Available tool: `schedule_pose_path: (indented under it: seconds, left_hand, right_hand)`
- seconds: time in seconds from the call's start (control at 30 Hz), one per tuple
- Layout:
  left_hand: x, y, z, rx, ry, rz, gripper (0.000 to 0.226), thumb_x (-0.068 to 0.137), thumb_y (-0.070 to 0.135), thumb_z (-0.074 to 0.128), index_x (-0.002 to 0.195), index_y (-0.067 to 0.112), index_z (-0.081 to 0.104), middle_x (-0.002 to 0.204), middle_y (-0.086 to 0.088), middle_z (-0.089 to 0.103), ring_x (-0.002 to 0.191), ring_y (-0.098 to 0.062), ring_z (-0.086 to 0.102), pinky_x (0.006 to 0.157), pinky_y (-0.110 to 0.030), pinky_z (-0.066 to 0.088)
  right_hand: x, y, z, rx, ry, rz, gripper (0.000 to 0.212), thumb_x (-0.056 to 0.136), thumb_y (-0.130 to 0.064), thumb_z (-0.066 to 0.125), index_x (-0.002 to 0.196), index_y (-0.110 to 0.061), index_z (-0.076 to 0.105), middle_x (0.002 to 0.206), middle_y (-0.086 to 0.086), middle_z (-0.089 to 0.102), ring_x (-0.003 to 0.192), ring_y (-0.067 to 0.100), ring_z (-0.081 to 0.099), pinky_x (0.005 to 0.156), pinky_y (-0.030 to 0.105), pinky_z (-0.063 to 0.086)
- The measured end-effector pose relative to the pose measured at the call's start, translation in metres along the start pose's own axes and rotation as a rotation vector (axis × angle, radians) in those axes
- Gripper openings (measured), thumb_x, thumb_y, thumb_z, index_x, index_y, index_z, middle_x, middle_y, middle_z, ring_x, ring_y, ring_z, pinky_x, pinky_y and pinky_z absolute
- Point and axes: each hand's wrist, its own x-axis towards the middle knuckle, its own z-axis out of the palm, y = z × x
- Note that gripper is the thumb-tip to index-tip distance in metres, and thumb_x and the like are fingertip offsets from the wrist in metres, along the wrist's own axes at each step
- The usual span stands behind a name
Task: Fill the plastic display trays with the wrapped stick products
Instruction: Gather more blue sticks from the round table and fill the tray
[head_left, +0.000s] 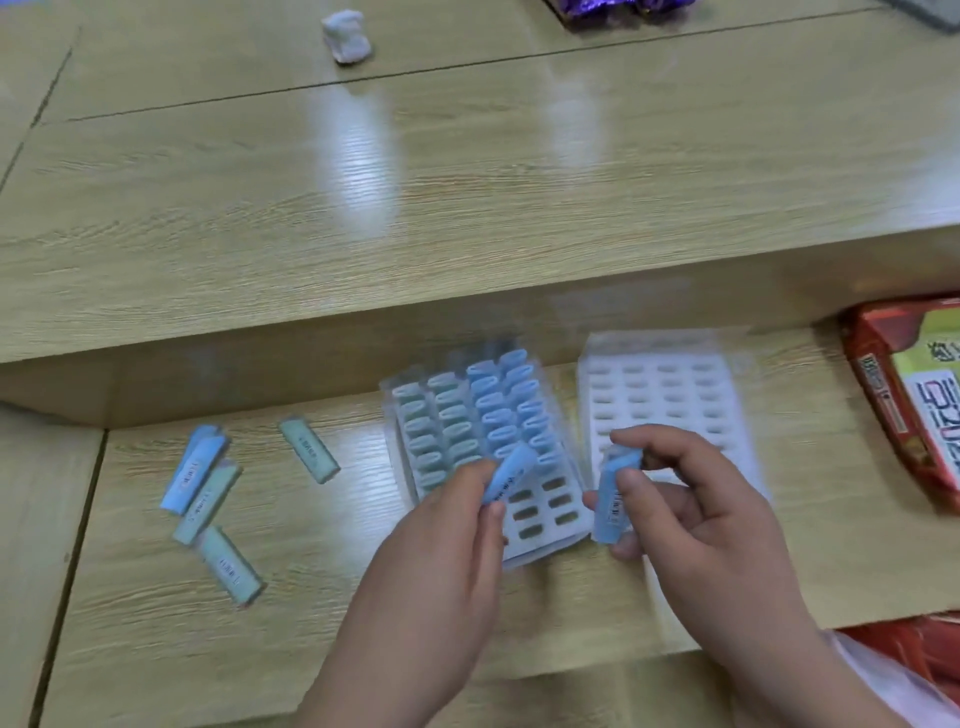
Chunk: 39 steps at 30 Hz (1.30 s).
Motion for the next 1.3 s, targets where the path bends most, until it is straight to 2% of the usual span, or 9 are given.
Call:
schedule_pose_path:
  seconds: [0.2, 0.37, 0.47, 0.63, 0.73, 0.8, 0.87, 1.0, 1.3]
  left_hand:
    - [0.008, -0.01, -0.012, -0.119, 0.047, -0.054, 0.007, 0.092, 0.042, 0.053, 0.096, 0.048, 0.05, 0.081, 0.013, 0.07, 0.065, -0.01, 0.06, 0.058, -0.029, 0.046]
    - [0.01, -0.019, -0.016, -0.305, 0.164, -0.088, 0.008, 0.085, 0.035, 0.072, 0.088, 0.036, 0.065, 0.068, 0.002, 0.065, 0.055, -0.007, 0.05, 0.05, -0.024, 0.041]
    - [0.008, -0.019, -0.015, -0.331, 0.206, -0.061, 0.007, 0.081, 0.035, 0.074, 0.087, 0.036, 0.07, 0.071, 0.005, 0.066, 0.058, -0.008, 0.056, 0.053, -0.025, 0.047]
    - [0.009, -0.015, -0.007, -0.12, 0.249, 0.029, 0.001, 0.083, 0.035, 0.069, 0.084, 0.036, 0.07, 0.073, 0.015, 0.059, 0.064, -0.004, 0.055, 0.055, -0.012, 0.039]
    - [0.011, -0.008, -0.002, 0.097, 0.202, 0.095, 0.027, 0.093, 0.046, 0.047, 0.102, 0.032, 0.068, 0.084, 0.025, 0.054, 0.081, 0.005, 0.054, 0.067, -0.008, 0.039]
    - [0.012, -0.006, 0.002, 0.181, 0.176, 0.119, 0.045, 0.095, 0.049, 0.034, 0.113, 0.027, 0.068, 0.099, 0.019, 0.055, 0.088, 0.0, 0.056, 0.072, -0.017, 0.048]
    - [0.012, -0.004, 0.004, 0.222, 0.177, 0.126, 0.039, 0.097, 0.04, 0.043, 0.119, 0.022, 0.069, 0.102, 0.011, 0.055, 0.088, -0.007, 0.058, 0.069, -0.033, 0.054]
    - [0.013, -0.006, 0.006, 0.187, 0.221, 0.143, 0.026, 0.093, 0.023, 0.065, 0.118, 0.022, 0.073, 0.097, 0.014, 0.058, 0.078, -0.003, 0.056, 0.065, -0.028, 0.052]
    - [0.019, -0.003, 0.005, 0.292, 0.225, 0.194, 0.017, 0.086, 0.016, 0.074, 0.103, 0.017, 0.076, 0.092, 0.007, 0.068, 0.079, -0.016, 0.066, 0.061, -0.038, 0.057]
  right_hand:
    - [0.008, 0.008, 0.003, 0.028, -0.066, -0.019, 0.034, 0.093, -0.008, 0.063, 0.104, -0.039, 0.07, 0.094, -0.016, 0.063, 0.064, 0.011, 0.071, 0.054, 0.016, 0.053]
    - [0.013, 0.013, 0.007, -0.063, -0.123, -0.084, 0.025, 0.091, -0.024, 0.069, 0.107, -0.043, 0.068, 0.092, -0.02, 0.067, 0.079, 0.004, 0.07, 0.059, 0.019, 0.056]
    - [0.018, 0.011, 0.006, -0.178, -0.099, -0.182, 0.024, 0.088, -0.031, 0.07, 0.104, -0.048, 0.066, 0.098, -0.022, 0.069, 0.087, 0.002, 0.068, 0.058, 0.009, 0.05]
    - [0.025, 0.017, 0.003, -0.331, -0.117, -0.266, 0.023, 0.088, -0.034, 0.067, 0.105, -0.049, 0.063, 0.101, -0.025, 0.067, 0.055, 0.002, 0.061, 0.051, 0.008, 0.045]
    - [0.027, 0.022, 0.004, -0.339, -0.148, -0.287, 0.02, 0.087, -0.041, 0.06, 0.106, -0.045, 0.062, 0.102, -0.022, 0.067, 0.083, 0.002, 0.067, 0.062, 0.01, 0.05]
    - [0.027, 0.025, 0.005, -0.336, -0.154, -0.318, 0.019, 0.088, -0.039, 0.06, 0.106, -0.042, 0.063, 0.102, -0.019, 0.066, 0.094, 0.007, 0.066, 0.066, 0.012, 0.051]
    - [0.028, 0.027, 0.003, -0.319, -0.149, -0.343, 0.018, 0.089, -0.037, 0.06, 0.106, -0.041, 0.064, 0.103, -0.019, 0.064, 0.096, 0.007, 0.065, 0.068, 0.011, 0.051]
    - [0.03, 0.029, 0.001, -0.318, -0.134, -0.357, 0.02, 0.09, -0.037, 0.059, 0.107, -0.046, 0.063, 0.104, -0.023, 0.063, 0.096, 0.002, 0.065, 0.07, 0.008, 0.05]
    - [0.033, 0.036, -0.008, -0.428, -0.132, -0.444, 0.021, 0.092, -0.024, 0.061, 0.11, -0.035, 0.065, 0.105, -0.025, 0.063, 0.097, -0.003, 0.063, 0.076, 0.011, 0.051]
